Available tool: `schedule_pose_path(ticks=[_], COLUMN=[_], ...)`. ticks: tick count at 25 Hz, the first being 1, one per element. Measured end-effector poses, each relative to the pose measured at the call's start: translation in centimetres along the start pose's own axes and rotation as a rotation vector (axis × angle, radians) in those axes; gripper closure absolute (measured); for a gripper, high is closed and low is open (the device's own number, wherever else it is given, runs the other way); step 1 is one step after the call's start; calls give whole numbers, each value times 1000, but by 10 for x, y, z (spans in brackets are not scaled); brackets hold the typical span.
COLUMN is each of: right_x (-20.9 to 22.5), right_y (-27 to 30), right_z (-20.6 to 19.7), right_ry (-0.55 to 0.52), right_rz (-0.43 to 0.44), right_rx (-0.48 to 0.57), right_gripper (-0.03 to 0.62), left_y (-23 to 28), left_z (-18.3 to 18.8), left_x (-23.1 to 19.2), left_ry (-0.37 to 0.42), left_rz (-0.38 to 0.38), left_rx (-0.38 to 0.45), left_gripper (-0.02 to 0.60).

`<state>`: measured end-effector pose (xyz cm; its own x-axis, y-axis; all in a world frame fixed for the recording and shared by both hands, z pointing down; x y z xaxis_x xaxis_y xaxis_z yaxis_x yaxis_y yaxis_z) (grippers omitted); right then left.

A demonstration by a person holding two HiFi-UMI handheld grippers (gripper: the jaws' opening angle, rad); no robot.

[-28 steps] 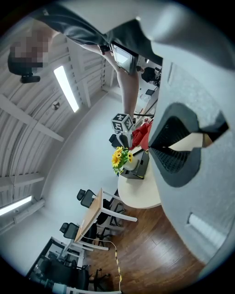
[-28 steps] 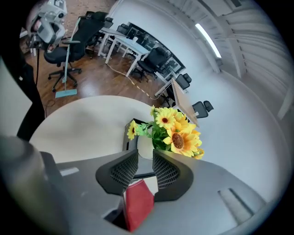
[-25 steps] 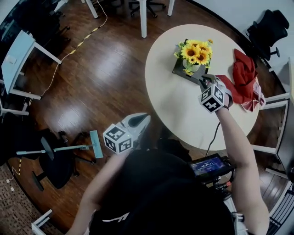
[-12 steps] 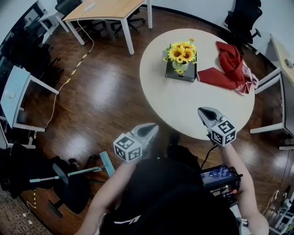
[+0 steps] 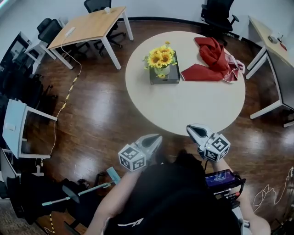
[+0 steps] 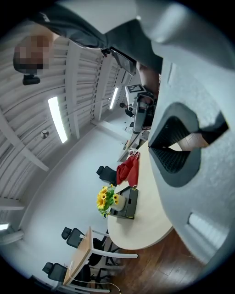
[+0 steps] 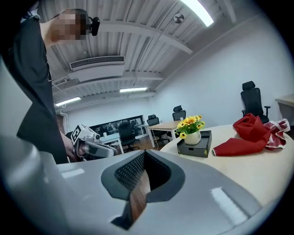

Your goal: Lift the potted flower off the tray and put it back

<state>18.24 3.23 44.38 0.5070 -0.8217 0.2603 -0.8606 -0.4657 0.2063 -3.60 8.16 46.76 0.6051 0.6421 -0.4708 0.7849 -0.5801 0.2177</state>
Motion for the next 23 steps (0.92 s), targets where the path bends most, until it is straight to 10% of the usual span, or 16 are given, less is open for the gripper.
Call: schedule_pose_path(ticks=[23], right_x=[18], right_y=[-4], right_z=[16], right_ry=[-34], right_rz=[83], right_rx=[-50], right_gripper=[592], left_y=[40], left_z=[17], left_x=[19], left_ry=[0], left_rz=[34], left_rx=[13], left_gripper=[577])
Point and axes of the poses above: the fingertips, and each gripper's own axes: y forward along the fingers, x to its right, z out of its top, the point moved 7 cm from there along -y, backward along the fingers, and after that the axes turned 1 degree about z, right-handed, at the moved point
